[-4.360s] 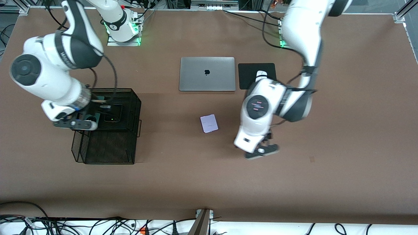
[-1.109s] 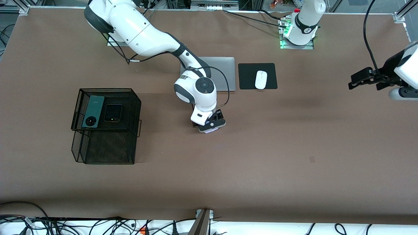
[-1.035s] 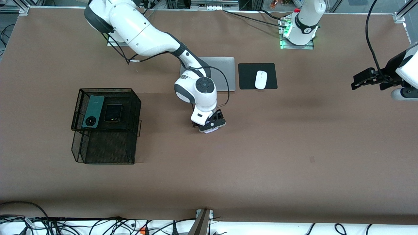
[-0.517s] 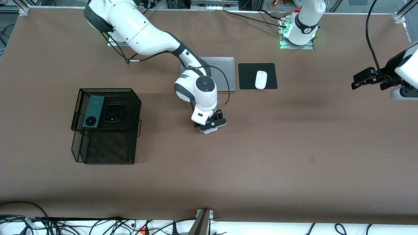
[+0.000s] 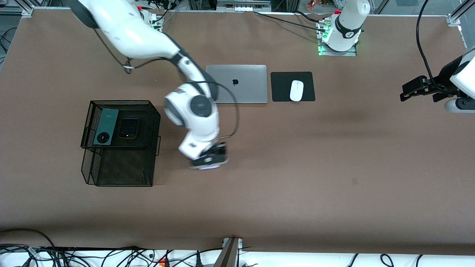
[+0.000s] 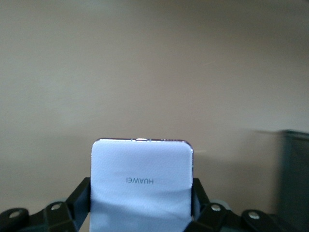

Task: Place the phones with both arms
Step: 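Lift the white phone and carry it toward the basket with the right gripper, then lower the white phone into the basket and open the right gripper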

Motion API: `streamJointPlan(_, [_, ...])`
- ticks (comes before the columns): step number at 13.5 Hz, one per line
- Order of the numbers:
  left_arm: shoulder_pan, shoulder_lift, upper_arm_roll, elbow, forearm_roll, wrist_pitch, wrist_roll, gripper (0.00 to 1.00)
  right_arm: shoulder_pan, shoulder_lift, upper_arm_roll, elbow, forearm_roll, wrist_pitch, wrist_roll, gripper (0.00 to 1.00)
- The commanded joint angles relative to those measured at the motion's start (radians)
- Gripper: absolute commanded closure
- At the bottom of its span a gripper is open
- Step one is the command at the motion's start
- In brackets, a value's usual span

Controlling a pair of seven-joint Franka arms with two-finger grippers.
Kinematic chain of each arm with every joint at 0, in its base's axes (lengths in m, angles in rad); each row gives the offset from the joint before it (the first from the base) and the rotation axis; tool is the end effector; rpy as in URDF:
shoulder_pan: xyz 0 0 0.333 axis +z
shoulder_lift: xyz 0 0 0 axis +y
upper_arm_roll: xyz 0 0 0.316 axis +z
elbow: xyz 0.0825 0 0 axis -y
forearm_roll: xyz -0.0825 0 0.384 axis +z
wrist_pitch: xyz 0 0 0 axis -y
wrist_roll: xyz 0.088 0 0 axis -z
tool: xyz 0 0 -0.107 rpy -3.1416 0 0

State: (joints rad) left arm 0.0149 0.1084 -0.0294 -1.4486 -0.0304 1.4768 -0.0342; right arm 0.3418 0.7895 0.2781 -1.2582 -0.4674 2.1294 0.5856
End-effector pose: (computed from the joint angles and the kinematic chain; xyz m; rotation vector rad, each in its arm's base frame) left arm 0.5781 -0.0109 0.6124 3.1073 0.0281 -0.1258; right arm 0.6604 0.3777 0.3101 2.9973 0.2572 0.3257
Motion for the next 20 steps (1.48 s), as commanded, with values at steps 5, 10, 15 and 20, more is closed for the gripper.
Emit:
streamJointPlan(5, [-0.007, -0.023, 0.005, -0.018, 0.012, -0.006, 0.011, 0.00, -0.288, -0.168, 0.006, -0.067, 0.124, -0.143, -0.332, 0.91])
streamJointPlan(10, [-0.009, -0.023, 0.003, -0.016, 0.012, -0.006, 0.007, 0.00, -0.328, -0.135, -0.080, -0.115, 0.125, -0.135, -0.346, 0.91])
streamJointPlan(15, [-0.012, -0.019, 0.002, -0.018, 0.012, -0.004, 0.005, 0.00, -0.336, -0.119, -0.141, -0.185, 0.318, -0.026, -0.430, 0.91])
streamJointPlan(20, [-0.007, -0.019, 0.002, -0.019, 0.012, -0.004, 0.007, 0.00, -0.336, -0.127, -0.201, -0.277, 0.418, 0.012, -0.471, 0.91])
